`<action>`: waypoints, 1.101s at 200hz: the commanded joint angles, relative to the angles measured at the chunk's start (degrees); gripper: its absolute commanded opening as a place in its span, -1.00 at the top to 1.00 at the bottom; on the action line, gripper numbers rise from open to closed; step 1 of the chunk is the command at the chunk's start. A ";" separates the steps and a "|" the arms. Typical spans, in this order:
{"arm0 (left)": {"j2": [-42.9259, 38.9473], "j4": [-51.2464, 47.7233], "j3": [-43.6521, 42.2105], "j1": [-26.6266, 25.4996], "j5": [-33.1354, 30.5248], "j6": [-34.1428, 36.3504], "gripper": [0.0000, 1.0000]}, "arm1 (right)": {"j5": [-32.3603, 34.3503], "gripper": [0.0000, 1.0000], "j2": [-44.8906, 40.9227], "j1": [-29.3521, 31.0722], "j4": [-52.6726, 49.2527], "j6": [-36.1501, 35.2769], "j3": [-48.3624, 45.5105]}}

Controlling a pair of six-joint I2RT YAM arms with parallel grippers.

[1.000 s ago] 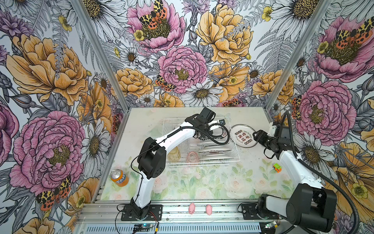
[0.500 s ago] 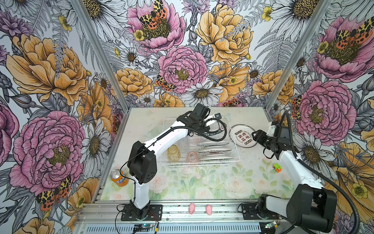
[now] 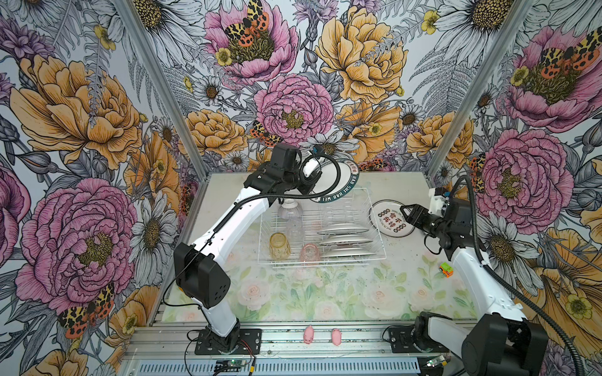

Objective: Unload the mixed dishes from the dish rack
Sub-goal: 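Lift the green-rimmed plate with left gripper while right gripper grasps its edge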

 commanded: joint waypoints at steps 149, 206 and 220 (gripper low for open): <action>10.48 32.73 -4.17 0.52 35.37 -40.77 1.00 | -14.48 -0.27 4.00 11.86 34.45 13.28 -2.53; 12.64 35.76 -3.59 -1.66 37.16 -43.38 1.00 | -12.07 0.19 5.91 12.03 35.22 13.28 -1.89; 12.75 36.87 -3.99 -1.81 37.36 -44.10 1.00 | -12.06 0.44 6.38 12.03 35.33 13.66 -1.65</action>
